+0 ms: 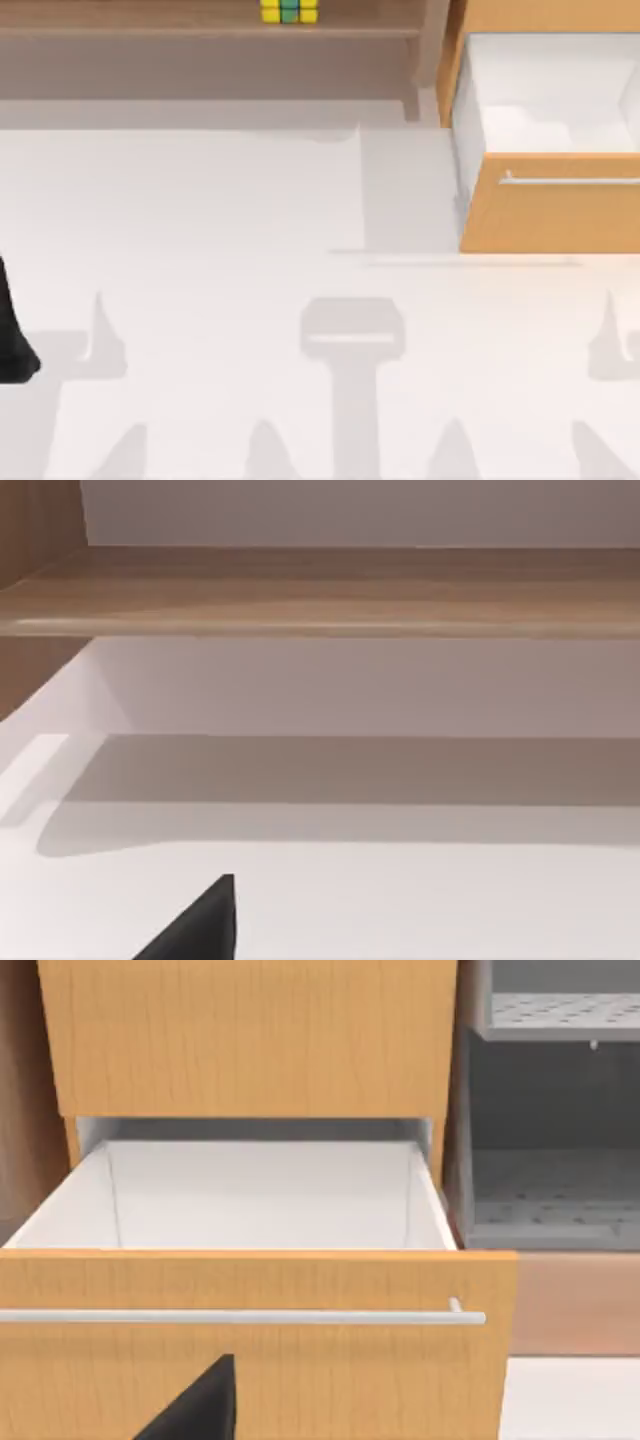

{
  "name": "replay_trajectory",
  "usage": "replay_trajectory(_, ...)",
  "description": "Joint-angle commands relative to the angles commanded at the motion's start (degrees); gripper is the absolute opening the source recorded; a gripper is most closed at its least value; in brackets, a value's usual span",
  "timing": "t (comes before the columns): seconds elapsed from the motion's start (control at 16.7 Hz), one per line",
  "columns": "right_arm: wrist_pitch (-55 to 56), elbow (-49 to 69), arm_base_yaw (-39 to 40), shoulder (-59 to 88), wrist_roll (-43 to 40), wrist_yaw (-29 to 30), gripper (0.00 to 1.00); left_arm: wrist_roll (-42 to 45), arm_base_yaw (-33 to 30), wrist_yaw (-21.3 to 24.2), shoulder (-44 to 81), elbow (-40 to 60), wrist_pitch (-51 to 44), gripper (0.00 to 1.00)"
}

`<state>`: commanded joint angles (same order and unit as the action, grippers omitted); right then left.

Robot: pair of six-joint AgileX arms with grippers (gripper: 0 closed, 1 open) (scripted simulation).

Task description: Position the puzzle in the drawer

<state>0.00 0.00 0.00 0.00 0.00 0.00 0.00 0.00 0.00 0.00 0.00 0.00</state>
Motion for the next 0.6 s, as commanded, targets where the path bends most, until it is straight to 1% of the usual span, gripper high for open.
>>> replay_trajectory(0.3,0.6,1.4,1.3,3.3,0.4,1.0,1.0,0.0,0.0,0.0,0.0,0.0,0.0,1.0)
replay_trajectory(0.42,1.4,3.5,3.2,8.5,1.0,2.7,1.0,0.0,0.0,0.0,0.0,0.0,0.0,1.0)
replay_trajectory(0.6,3.2,8.6,7.5,20.4,1.9,6.4,1.0,0.0,0.0,0.0,0.0,0.0,0.0,1.0)
